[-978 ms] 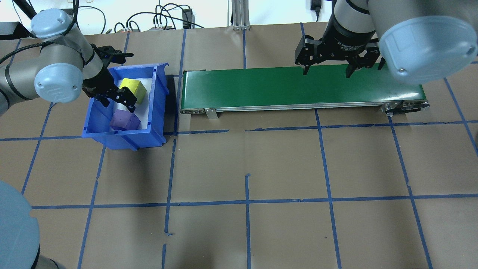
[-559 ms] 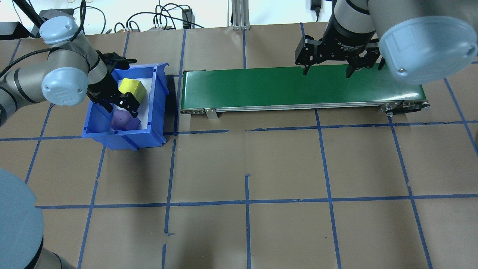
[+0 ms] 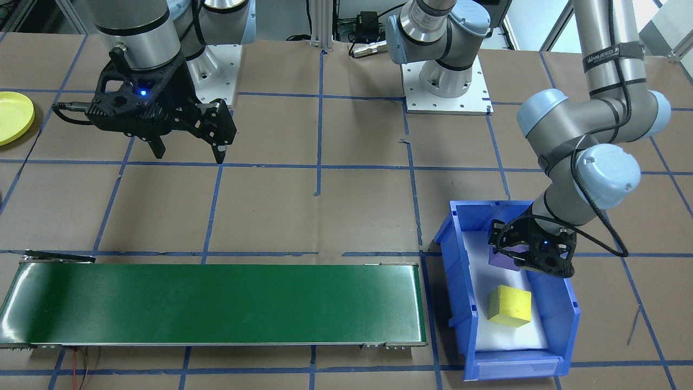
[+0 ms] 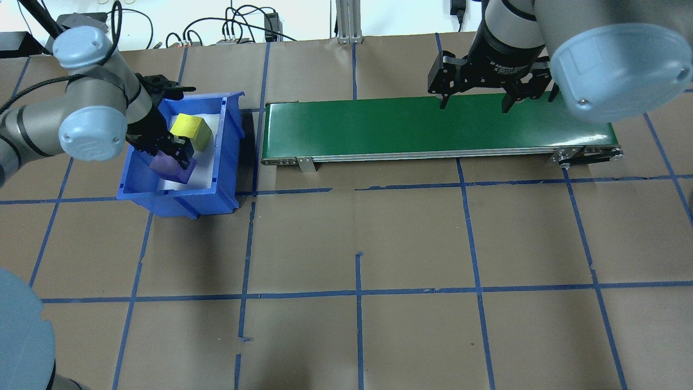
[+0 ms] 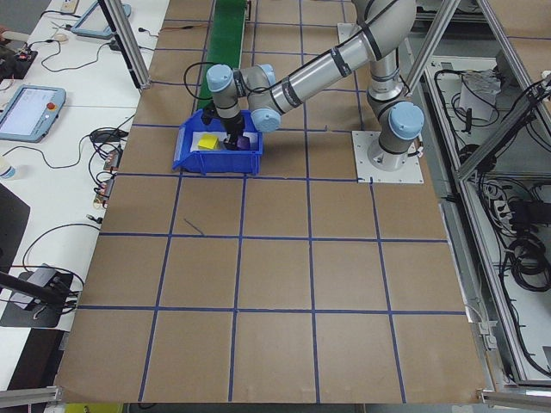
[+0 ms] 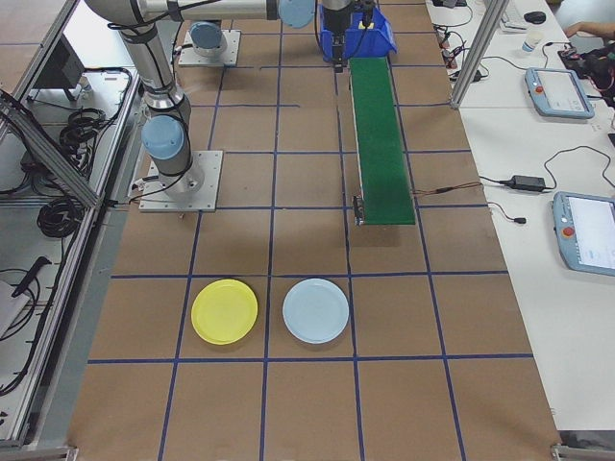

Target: Move block left to right into plate

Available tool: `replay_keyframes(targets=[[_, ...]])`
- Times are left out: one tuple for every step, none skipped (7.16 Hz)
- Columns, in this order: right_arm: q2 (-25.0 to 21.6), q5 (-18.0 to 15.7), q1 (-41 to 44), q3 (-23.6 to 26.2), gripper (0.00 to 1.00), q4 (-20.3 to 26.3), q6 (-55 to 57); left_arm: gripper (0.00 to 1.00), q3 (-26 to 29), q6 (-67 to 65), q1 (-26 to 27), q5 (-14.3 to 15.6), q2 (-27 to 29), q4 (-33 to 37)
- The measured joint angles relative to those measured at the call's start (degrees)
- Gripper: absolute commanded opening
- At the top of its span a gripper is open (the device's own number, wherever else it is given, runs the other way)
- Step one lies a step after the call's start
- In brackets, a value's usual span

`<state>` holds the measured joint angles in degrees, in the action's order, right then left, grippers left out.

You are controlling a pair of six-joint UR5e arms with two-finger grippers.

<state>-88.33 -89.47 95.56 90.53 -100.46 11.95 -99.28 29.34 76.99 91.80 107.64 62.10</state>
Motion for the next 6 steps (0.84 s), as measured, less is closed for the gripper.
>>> replay_keyframes(targets=[[0.0,0.0,0.0,0.0,1.00,0.0,0.0,0.33,1.0,0.2,1.0,-0.4,-4.2,0.1],[0.0,0.0,0.0,0.0,1.00,0.0,0.0,0.33,2.8,0.3,2.5,-1.9,-7.7,-0.1],[0.0,0.0,-0.1,0.0,1.00,0.0,0.0,0.33,4.5,0.0,4.0,-4.1,-9.3,-0.3],[0.0,0.0,-0.1,0.0,1.00,0.0,0.0,0.31,5.4,-1.5,5.6,-5.5,-9.3,-0.4],[0.0,0.0,-0.1,0.0,1.00,0.0,0.0,0.31,5.7,-4.9,8.1,-6.1,-8.4,-0.5],[0.0,0.0,-0.1,0.0,1.00,0.0,0.0,0.31,5.8,-9.2,12.1,-6.1,-6.4,-1.4]])
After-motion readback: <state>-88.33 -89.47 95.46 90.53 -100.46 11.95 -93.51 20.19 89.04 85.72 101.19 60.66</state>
